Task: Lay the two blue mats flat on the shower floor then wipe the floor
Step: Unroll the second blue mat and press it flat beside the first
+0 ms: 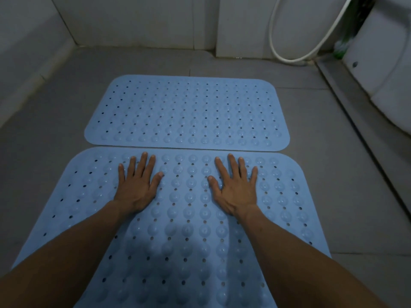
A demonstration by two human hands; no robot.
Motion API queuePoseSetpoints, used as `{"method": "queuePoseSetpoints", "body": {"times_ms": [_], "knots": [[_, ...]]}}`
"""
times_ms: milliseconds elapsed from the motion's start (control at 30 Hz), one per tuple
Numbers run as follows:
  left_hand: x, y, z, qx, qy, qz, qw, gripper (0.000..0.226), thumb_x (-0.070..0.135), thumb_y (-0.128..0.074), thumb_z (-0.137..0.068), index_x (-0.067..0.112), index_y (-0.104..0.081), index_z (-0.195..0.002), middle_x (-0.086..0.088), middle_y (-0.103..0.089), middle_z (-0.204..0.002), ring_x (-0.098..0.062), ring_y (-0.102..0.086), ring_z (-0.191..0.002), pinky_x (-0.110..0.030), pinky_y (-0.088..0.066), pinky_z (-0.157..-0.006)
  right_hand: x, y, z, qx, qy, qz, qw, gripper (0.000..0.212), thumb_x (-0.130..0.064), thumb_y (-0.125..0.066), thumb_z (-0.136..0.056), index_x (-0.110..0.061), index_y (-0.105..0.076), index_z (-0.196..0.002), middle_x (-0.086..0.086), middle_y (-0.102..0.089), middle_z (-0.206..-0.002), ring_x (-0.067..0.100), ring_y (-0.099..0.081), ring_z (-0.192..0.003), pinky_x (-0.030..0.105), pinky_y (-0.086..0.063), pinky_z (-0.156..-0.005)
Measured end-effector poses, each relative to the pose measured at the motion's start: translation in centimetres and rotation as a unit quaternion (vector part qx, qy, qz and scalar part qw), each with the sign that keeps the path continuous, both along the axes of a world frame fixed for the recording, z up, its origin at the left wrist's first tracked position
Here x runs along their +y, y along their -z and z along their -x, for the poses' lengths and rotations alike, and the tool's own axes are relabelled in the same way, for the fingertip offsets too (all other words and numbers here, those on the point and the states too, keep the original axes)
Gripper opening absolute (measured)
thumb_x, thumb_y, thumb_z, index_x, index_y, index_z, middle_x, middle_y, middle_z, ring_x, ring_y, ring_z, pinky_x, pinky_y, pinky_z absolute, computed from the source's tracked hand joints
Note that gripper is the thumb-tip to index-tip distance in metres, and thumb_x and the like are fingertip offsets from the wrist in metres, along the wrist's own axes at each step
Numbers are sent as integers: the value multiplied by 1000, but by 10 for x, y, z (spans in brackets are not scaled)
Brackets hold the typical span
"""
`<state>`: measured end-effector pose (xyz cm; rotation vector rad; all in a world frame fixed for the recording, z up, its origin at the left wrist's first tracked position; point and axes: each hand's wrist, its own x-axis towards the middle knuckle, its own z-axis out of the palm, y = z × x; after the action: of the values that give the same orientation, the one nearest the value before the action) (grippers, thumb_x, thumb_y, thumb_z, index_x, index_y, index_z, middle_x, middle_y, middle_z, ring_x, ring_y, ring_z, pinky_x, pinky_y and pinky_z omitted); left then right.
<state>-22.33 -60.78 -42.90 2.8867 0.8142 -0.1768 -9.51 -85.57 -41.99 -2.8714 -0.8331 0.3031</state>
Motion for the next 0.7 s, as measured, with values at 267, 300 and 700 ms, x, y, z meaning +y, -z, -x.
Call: {"method": "queuePoseSetpoints", "body": {"times_ms": [267,300,700], "knots": [[4,-2,-4,6,-1,10,1000,67,62,-3,-95,33,13,-153,8,19,-161,-20,18,-148,-49,15,-118,3,3,-3,-13,3,0,1000,69,-71,-5,-94,-43,10,-156,-2,16,-166,26,20,-152,62,12,-116],[4,-2,-4,7,-1,11,1000,67,62,-3,-95,33,13,-153,8,19,-161,-20,18,-148,-49,15,-118,3,3,-3,-13,2,2,1000,69,-71,-5,-94,-43,11,-155,-2,16,-166,26,20,-152,62,12,-116],[2,2,-1,-30,-2,-6,1000,67,64,-3,-95,33,4,-154,8,11,-162,-19,12,-149,-48,11,-119,3,6,-2,-16,6,0,1000,70,-70,-3,-94,-42,11,-156,-2,17,-166,26,20,-151,63,12,-116]]}}
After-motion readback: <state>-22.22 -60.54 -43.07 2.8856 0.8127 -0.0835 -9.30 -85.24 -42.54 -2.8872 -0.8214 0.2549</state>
